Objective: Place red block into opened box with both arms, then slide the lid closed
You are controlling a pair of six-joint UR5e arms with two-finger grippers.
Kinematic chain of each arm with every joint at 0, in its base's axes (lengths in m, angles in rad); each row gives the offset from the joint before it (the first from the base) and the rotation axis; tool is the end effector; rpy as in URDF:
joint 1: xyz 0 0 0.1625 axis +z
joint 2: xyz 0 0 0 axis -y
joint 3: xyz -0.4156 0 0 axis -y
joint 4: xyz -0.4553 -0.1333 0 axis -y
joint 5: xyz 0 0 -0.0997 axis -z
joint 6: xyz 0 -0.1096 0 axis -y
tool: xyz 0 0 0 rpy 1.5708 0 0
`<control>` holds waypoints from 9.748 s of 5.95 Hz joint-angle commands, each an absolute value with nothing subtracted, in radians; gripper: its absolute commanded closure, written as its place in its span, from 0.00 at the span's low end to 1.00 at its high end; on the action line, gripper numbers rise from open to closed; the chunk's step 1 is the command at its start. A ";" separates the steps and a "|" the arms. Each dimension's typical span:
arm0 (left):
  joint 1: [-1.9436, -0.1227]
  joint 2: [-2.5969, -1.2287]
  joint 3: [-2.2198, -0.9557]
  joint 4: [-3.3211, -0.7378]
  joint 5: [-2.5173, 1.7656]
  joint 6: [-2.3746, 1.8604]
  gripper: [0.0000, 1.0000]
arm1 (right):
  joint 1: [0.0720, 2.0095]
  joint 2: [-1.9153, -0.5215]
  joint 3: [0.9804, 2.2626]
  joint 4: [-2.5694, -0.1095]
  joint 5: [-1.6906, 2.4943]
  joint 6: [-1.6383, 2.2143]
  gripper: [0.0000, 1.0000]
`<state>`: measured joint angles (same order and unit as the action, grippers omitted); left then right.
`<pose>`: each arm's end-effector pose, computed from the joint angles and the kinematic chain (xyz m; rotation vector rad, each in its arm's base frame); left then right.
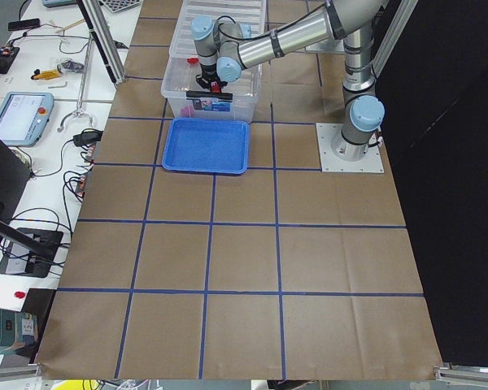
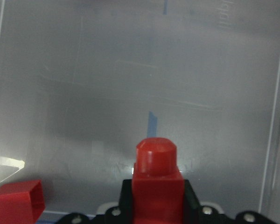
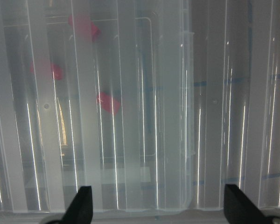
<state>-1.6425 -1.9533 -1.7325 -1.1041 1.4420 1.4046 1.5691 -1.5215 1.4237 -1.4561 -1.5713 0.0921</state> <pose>-0.1925 -0.6234 0.1963 -2.0081 -2.2186 0.0281 0.1323 -0.5717 0.5108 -0.1472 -3.1368 -0.0265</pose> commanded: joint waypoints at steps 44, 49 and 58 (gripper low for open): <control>-1.595 -1.623 -1.471 -1.549 1.595 0.015 0.02 | 1.146 -1.532 1.891 -1.764 -1.465 -0.345 0.00; -1.594 -1.620 -1.468 -1.551 1.595 0.017 0.02 | 1.200 -1.539 1.893 -1.761 -1.443 -0.307 0.00; -1.595 -1.620 -1.473 -1.536 1.577 0.023 0.02 | 1.581 -1.509 1.425 -1.442 -1.528 0.140 0.00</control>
<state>-1.5954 -1.6205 -1.4720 -1.5366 1.5794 0.0230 1.5573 -1.5127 1.4333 -1.4437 -1.5080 0.1242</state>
